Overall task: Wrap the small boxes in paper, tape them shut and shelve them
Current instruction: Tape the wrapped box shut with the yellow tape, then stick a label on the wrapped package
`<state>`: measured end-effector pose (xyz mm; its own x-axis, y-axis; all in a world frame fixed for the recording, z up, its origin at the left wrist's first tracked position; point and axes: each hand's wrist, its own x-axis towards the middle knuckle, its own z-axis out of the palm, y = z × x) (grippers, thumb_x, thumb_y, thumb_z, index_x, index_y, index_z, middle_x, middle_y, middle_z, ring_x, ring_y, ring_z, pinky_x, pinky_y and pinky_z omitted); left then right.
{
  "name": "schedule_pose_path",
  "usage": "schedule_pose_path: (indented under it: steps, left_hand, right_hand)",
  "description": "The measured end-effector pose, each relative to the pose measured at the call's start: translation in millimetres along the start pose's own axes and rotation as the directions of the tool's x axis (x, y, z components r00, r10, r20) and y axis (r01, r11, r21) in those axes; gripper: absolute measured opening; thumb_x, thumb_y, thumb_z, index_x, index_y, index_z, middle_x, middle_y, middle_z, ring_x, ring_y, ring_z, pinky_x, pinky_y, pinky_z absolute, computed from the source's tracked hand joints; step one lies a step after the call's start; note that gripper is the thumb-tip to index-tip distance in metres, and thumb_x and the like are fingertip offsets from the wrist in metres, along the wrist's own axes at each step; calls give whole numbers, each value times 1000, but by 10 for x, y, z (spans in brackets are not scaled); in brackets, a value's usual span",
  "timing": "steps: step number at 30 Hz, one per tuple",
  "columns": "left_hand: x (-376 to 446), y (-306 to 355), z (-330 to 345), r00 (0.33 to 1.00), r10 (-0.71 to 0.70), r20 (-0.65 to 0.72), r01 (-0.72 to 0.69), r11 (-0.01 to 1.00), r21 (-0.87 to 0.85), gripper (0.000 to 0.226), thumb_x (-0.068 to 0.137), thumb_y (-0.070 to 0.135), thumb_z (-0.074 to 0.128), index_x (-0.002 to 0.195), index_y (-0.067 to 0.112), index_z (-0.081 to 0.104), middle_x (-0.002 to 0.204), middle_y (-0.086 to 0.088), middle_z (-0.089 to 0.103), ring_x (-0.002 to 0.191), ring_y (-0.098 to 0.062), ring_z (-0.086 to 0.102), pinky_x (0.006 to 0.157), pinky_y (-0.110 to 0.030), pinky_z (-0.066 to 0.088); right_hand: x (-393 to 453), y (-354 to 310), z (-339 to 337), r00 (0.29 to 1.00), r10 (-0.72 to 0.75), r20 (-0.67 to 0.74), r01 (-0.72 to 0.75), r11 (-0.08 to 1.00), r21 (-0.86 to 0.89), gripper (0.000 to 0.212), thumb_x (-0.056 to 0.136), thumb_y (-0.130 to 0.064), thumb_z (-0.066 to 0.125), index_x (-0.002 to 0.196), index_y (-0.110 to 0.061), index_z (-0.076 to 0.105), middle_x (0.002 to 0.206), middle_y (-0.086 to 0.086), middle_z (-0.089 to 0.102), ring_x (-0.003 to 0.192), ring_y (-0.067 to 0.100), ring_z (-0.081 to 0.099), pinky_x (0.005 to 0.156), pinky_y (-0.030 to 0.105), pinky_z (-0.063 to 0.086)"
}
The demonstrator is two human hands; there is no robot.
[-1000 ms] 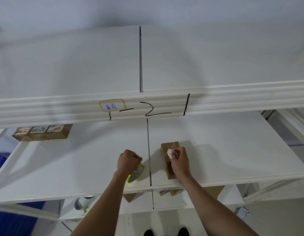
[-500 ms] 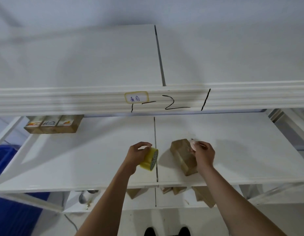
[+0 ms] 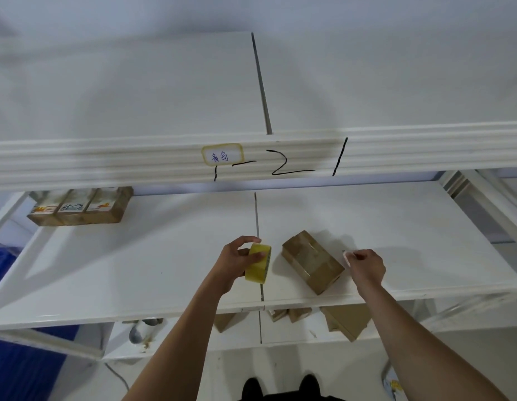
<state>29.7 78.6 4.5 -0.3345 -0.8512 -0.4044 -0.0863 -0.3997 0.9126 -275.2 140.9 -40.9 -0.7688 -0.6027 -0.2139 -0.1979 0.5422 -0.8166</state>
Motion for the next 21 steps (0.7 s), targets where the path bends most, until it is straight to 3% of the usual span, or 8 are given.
schedule_pose_path:
  steps: [3, 9, 12, 14, 15, 17, 19, 21]
  left_hand:
    - [-27, -23, 10, 1000, -7, 10, 7, 1000, 7, 31, 86, 11, 77, 114, 20, 68, 103, -14, 74, 90, -27, 70, 81, -44, 58]
    - [-56, -41, 14, 1000, 0, 18, 0, 1000, 18, 31, 87, 11, 76, 115, 20, 67, 104, -14, 74, 90, -27, 69, 83, -46, 58]
    - [-61, -47, 7, 1000, 3, 25, -4, 1000, 14, 30, 87, 11, 76, 114, 22, 67, 103, -13, 74, 90, -27, 69, 83, -45, 57]
    - [-77, -47, -2, 999, 10, 39, -10, 1000, 14, 31, 87, 11, 76, 114, 22, 67, 101, -11, 74, 90, -27, 68, 82, -43, 56]
    - [-89, -45, -9, 999, 17, 49, -18, 1000, 13, 31, 87, 11, 76, 115, 22, 67, 100, -10, 74, 90, -27, 68, 81, -43, 55]
    - [-114, -40, -30, 997, 35, 73, -35, 999, 8, 31, 87, 12, 76, 115, 22, 66, 99, -9, 74, 89, -26, 68, 82, -43, 54]
    - [-146, -31, -51, 995, 45, 91, -46, 999, 5, 31, 87, 12, 76, 114, 23, 66, 99, -10, 74, 89, -25, 68, 82, -43, 53]
    - [-183, -19, -78, 994, 49, 98, -50, 999, 11, 30, 88, 12, 76, 112, 26, 67, 100, -11, 74, 89, -25, 68, 81, -42, 51]
  right_hand:
    - [52, 113, 14, 998, 59, 14, -58, 996, -65, 24, 86, -24, 78, 100, -4, 72, 95, 11, 72, 93, 30, 68, 85, 38, 56]
    - [69, 143, 6, 996, 80, 38, -62, 932, -357, 36, 90, -37, 72, 104, -4, 71, 96, 12, 70, 88, 29, 65, 67, 31, 50]
    - [-42, -121, 58, 995, 34, -94, -62, 949, -308, 37, 95, -30, 65, 120, -3, 63, 119, 21, 58, 101, 36, 61, 72, 33, 44]
    - [-210, -480, 143, 982, -144, -119, 119, 973, -199, 30, 98, -26, 63, 119, -5, 63, 119, 19, 58, 99, 34, 64, 71, 30, 41]
    - [-317, -671, 197, 966, -256, -42, 248, 959, -140, 27, 97, -26, 64, 116, -7, 65, 114, 15, 63, 97, 30, 65, 72, 29, 42]
    - [-555, -998, 329, 883, -367, 294, 393, 919, -34, 29, 93, -34, 69, 112, -12, 70, 105, 3, 69, 95, 19, 67, 78, 29, 48]
    - [-770, -1208, 446, 746, -303, 594, 442, 891, -101, 36, 88, -46, 72, 114, -21, 73, 109, -7, 70, 96, 12, 65, 86, 30, 53]
    - [-922, -1325, 518, 686, -263, 678, 488, 858, -160, 37, 86, -44, 75, 116, -22, 73, 110, -6, 71, 89, 8, 66, 77, 24, 54]
